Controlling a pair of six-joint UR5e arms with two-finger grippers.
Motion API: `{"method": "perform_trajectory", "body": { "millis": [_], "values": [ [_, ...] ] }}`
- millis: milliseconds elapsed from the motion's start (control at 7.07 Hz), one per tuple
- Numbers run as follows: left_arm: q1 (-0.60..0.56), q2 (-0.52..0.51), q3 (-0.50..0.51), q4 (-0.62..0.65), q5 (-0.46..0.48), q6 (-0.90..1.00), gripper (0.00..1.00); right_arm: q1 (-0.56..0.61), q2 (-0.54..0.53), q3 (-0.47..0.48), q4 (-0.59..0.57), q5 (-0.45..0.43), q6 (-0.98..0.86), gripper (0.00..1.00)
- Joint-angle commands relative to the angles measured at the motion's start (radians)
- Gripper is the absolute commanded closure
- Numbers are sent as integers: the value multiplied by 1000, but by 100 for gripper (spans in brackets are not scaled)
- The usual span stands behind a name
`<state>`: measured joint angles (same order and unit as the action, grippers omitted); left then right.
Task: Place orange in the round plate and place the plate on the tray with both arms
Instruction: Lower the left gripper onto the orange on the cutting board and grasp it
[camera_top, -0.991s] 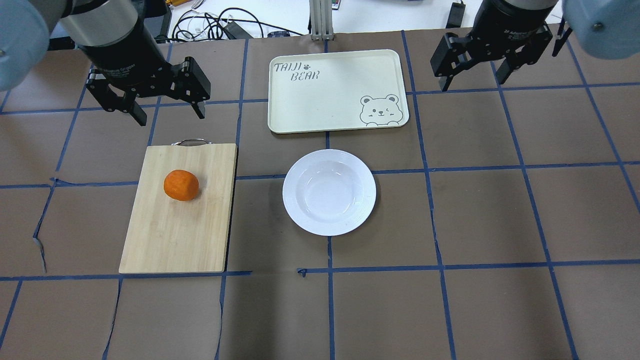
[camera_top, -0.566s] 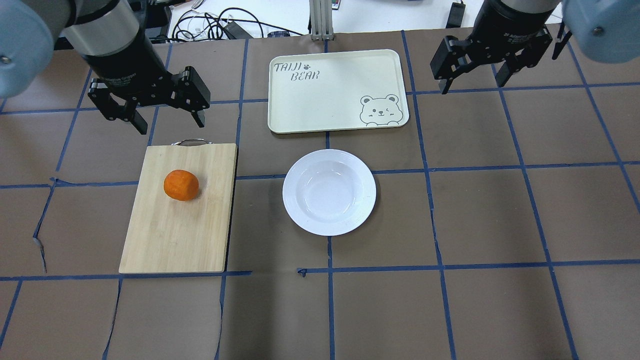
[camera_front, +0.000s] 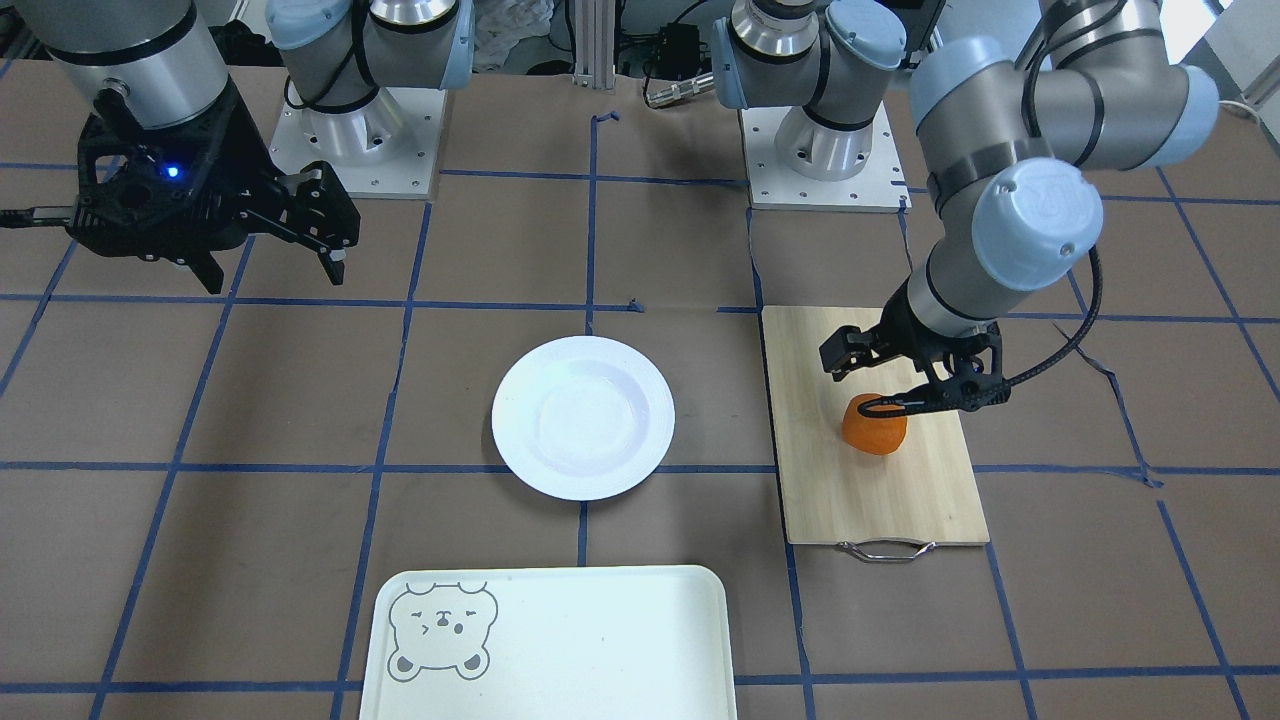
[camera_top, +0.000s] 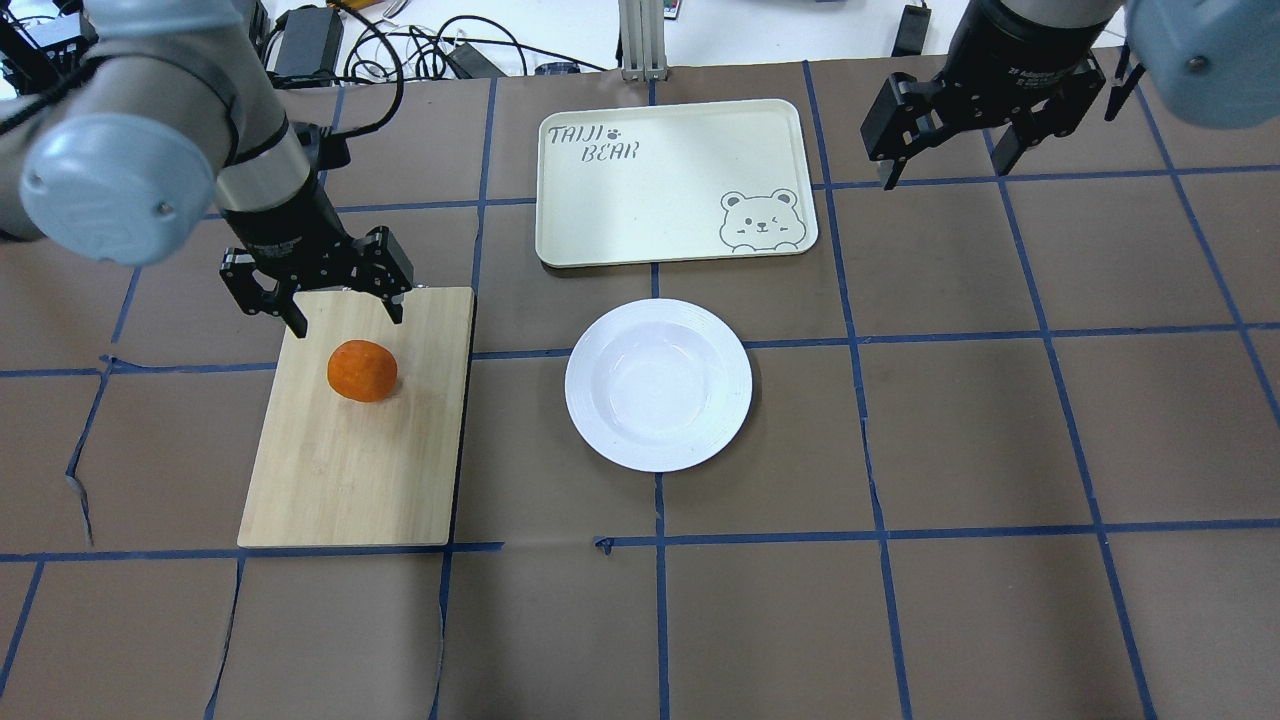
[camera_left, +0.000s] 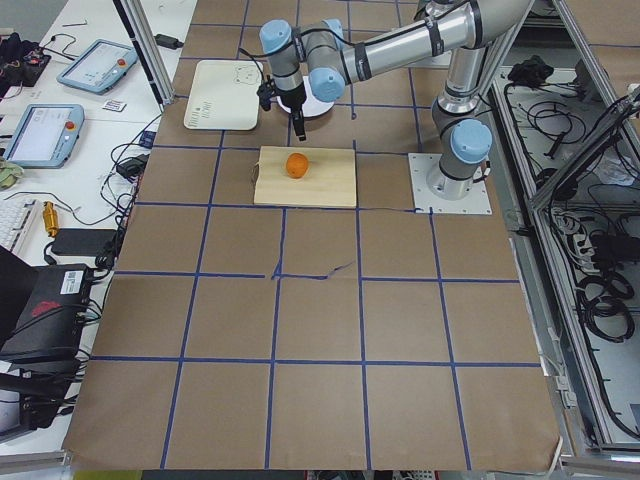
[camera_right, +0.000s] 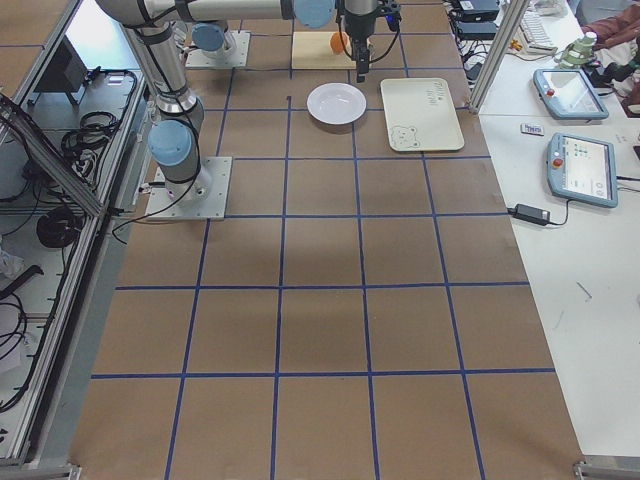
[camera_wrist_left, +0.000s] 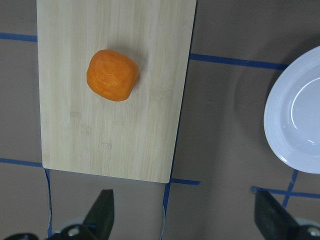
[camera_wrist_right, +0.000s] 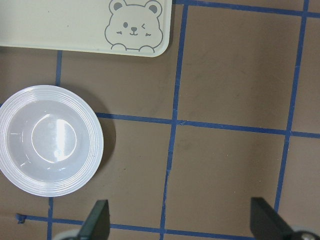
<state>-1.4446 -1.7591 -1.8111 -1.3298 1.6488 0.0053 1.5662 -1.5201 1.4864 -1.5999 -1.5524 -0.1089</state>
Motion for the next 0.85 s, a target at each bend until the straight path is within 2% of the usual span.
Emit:
{"method": "perform_trajectory", "body": {
  "millis": [0,142,425,566,708],
  "values": [
    [15,-86,-65,135,63,126,0,0,0,0,0,0,0,0],
    [15,-111,-63,132,72,204,0,0,0,0,0,0,0,0],
    [13,-144,-62,139,97,213,0,0,0,0,0,0,0,0],
    [13,-149,-60,142,89,206,7,2,0,2,0,0,0,0],
    [6,-146,-60,144,89,200,58,2,-3,8,0,0,0,0]
  ]
}}
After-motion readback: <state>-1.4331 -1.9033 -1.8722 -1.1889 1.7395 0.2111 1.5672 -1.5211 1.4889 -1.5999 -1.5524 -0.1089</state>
